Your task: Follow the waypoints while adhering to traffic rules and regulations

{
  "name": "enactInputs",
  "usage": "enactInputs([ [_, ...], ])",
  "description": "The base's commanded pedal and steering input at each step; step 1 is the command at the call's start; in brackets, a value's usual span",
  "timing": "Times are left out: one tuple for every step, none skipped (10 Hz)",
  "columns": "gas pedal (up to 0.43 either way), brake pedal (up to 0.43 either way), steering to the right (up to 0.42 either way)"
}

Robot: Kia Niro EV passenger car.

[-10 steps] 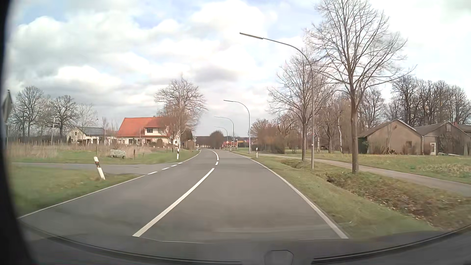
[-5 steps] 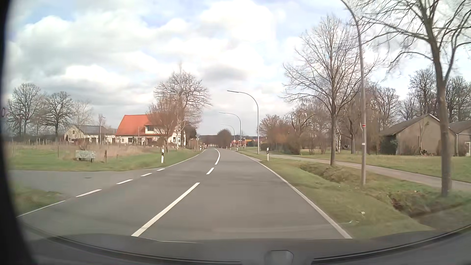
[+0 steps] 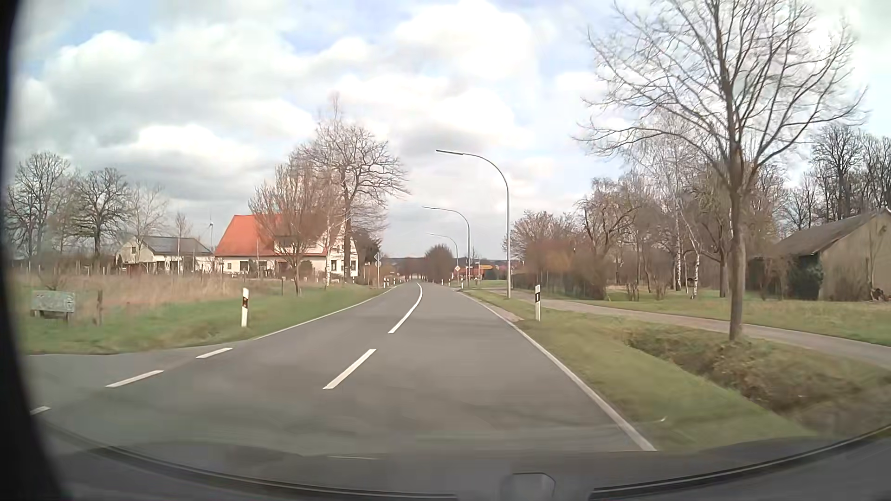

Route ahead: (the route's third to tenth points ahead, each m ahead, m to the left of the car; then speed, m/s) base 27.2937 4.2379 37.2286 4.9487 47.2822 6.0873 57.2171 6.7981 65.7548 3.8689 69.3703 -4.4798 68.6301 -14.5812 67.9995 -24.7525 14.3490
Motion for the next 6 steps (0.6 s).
enactInputs([
  [0.150, 0.000, -0.016],
  [0.150, 0.000, -0.016],
  [0.150, 0.000, -0.016],
  [0.138, 0.000, -0.016],
  [0.130, 0.000, -0.016],
  [0.118, 0.000, -0.015],
])
